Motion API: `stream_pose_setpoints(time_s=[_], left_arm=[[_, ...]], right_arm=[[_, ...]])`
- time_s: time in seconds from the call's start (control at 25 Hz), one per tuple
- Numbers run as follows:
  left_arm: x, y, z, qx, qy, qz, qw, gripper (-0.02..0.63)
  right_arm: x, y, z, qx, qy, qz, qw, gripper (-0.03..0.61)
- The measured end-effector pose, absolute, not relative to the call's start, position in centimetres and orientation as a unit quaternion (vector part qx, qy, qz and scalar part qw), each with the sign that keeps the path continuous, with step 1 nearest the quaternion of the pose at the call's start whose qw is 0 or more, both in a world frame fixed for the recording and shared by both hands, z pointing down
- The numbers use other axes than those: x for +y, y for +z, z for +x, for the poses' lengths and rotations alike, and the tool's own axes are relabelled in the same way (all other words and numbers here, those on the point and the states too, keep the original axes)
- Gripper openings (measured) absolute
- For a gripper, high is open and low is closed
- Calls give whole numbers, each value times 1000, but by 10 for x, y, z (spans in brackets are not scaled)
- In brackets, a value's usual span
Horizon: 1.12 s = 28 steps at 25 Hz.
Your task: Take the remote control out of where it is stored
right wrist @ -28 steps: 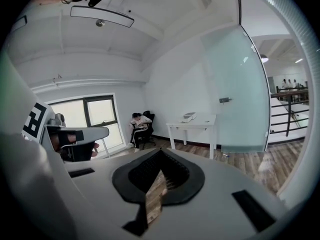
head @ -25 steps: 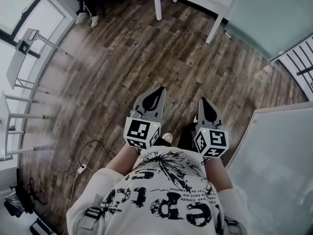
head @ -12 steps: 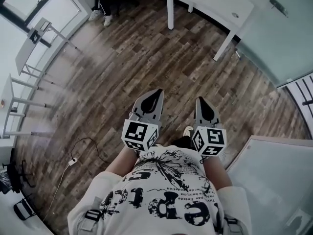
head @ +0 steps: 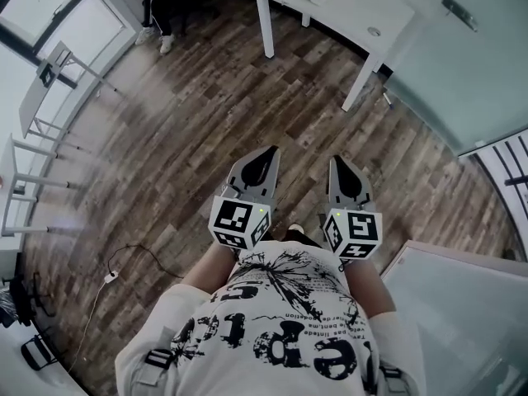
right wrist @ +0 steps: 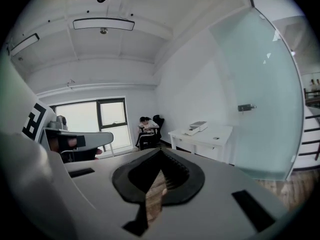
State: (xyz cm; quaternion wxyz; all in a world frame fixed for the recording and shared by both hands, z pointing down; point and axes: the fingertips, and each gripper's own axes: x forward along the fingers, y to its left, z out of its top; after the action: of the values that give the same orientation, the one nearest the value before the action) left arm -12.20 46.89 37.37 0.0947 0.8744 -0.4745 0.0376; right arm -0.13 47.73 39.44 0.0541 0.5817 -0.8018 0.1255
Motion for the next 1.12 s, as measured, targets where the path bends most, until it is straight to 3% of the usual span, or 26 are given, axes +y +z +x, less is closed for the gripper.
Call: stream_pose_setpoints(time_s=[0.28, 0.56, 1.12], left_arm=[[430, 380, -49, -417, 41, 903, 94, 9], [365, 396, -16, -365, 40, 924, 110, 9], [145, 358, -44, -271, 2, 956, 116, 9]], right_arm=[[449, 410, 74, -762, 148, 629, 51, 2], [407, 421, 102, -721, 151, 674, 57, 1], [203, 393, 57, -674, 135, 724, 56, 2]])
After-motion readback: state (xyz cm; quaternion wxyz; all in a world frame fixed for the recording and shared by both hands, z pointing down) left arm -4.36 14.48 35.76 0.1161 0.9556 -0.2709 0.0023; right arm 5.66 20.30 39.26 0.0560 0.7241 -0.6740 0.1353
